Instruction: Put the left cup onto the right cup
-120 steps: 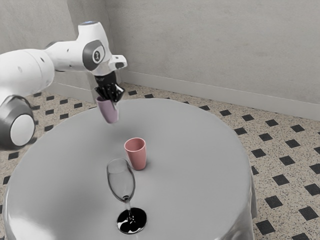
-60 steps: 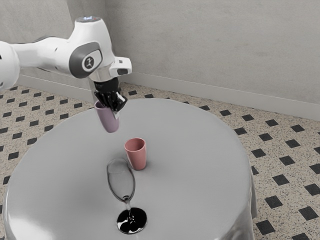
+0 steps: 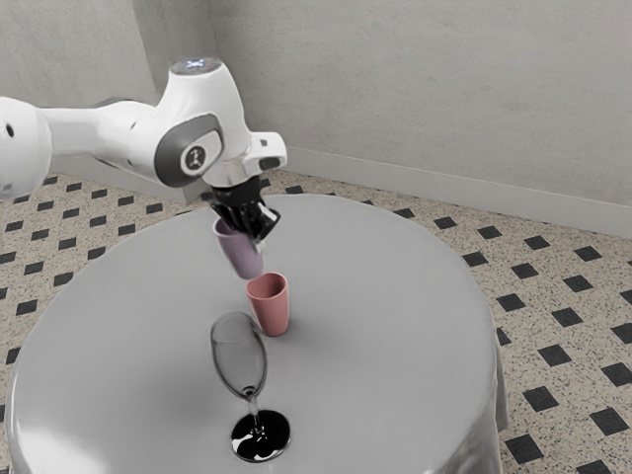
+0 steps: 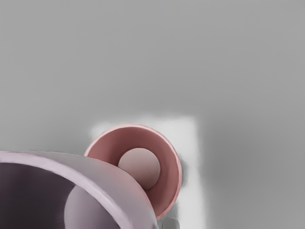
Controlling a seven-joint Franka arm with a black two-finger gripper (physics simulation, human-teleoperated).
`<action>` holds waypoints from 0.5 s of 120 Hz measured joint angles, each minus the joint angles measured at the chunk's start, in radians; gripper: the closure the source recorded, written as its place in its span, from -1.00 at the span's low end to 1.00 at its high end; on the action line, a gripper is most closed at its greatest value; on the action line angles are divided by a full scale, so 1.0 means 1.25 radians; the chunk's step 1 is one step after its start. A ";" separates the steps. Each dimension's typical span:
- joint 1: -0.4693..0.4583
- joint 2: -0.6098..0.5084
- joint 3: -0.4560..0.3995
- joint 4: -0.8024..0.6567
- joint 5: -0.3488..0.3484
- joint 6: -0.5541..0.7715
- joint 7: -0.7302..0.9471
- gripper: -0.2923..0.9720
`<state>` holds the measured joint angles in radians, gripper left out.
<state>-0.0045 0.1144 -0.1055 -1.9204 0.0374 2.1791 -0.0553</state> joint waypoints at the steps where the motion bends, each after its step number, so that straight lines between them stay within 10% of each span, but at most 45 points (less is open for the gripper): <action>1: 0.000 0.002 0.000 0.000 0.000 0.001 -0.001 0.67; 60: -0.016 0.062 0.000 0.004 -0.001 0.067 -0.051 0.67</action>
<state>-0.0246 0.1914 -0.1057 -1.9156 0.0364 2.2626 -0.1195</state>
